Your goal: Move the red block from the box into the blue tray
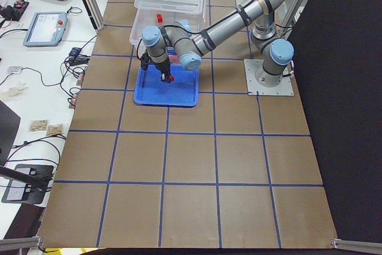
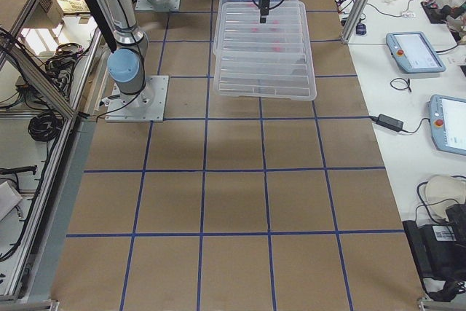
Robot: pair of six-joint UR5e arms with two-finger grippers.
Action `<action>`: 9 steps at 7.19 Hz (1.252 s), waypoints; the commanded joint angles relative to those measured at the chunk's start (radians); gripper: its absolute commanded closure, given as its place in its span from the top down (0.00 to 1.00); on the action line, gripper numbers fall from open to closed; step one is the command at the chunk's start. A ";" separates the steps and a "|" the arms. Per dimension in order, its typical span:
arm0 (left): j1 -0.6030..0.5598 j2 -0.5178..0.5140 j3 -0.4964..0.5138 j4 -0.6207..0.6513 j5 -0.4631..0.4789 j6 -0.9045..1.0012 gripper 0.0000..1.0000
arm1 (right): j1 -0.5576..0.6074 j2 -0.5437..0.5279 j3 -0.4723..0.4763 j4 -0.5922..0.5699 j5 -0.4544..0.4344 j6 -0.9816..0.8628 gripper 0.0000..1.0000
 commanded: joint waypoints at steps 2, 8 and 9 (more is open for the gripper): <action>0.000 -0.070 0.002 0.038 0.001 0.055 0.12 | 0.000 0.000 0.000 0.002 0.000 0.004 1.00; -0.032 0.095 0.101 -0.112 0.126 0.037 1.00 | -0.039 0.004 -0.009 -0.009 -0.037 -0.018 1.00; -0.044 0.143 0.159 -0.217 0.094 -0.032 1.00 | -0.100 0.004 -0.007 -0.005 -0.087 -0.072 1.00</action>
